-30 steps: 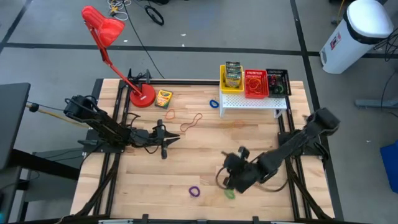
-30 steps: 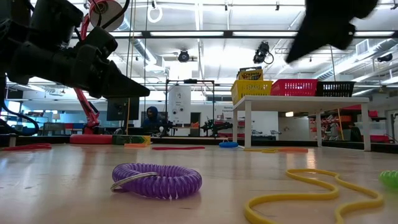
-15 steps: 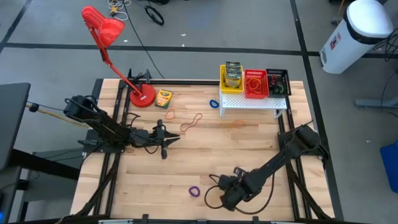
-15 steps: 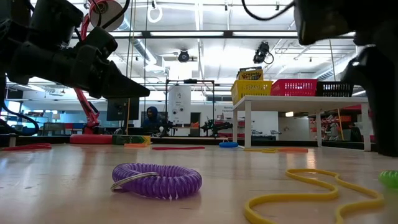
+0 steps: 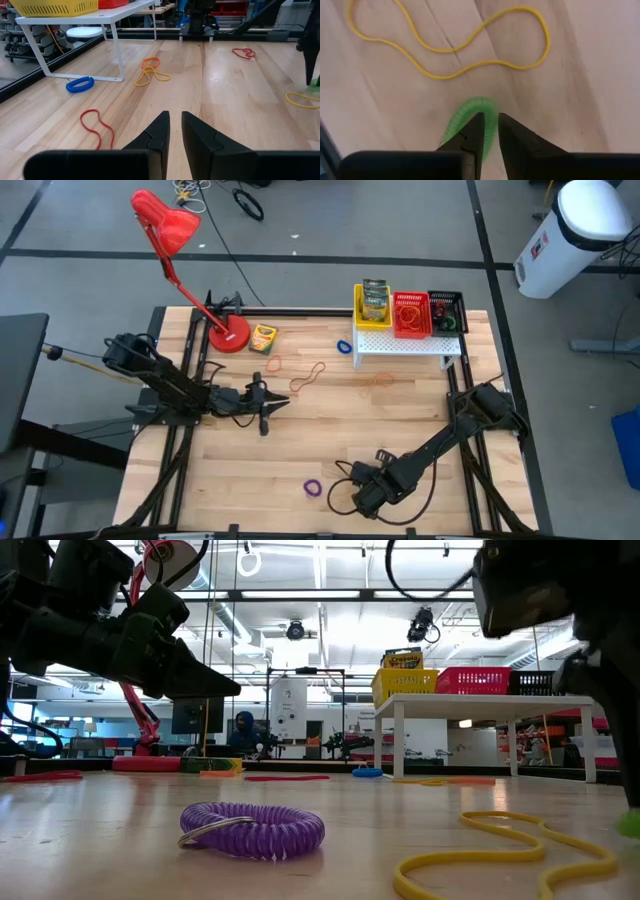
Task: Pick & Place Office Desk Supplies
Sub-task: Put the green spring keychain on the black basket, then put the orange rubber band on the red basket
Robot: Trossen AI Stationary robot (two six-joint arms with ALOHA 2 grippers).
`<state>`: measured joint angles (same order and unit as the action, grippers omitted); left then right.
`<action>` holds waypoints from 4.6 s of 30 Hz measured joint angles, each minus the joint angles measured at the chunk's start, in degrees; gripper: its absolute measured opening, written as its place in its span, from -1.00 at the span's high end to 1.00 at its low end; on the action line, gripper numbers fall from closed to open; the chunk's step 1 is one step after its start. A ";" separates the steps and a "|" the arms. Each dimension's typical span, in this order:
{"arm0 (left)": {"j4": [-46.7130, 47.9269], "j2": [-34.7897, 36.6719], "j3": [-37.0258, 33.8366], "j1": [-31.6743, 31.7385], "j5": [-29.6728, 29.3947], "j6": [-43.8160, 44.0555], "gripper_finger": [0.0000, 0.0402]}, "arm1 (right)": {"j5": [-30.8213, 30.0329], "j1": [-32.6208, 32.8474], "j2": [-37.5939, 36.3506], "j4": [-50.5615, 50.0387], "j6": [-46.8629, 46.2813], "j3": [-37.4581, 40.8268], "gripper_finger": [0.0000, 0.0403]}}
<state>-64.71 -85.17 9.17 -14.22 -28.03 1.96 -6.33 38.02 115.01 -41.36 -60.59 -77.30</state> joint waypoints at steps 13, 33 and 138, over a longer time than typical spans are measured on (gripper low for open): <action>0.00 0.00 0.00 0.00 -0.02 0.00 0.73 | 1.91 -0.90 0.70 -0.73 1.92 0.00 0.81; -0.06 0.00 0.00 0.00 0.00 0.00 0.73 | -29.52 -28.27 -35.10 -48.78 6.69 0.02 0.97; 74.29 0.87 24.26 35.89 20.36 -11.46 0.30 | -44.54 -7.28 -52.73 69.72 49.72 57.18 0.96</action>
<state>9.58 -84.30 33.43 21.68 -7.67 -9.50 -50.87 30.74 62.28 28.36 -10.86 -20.12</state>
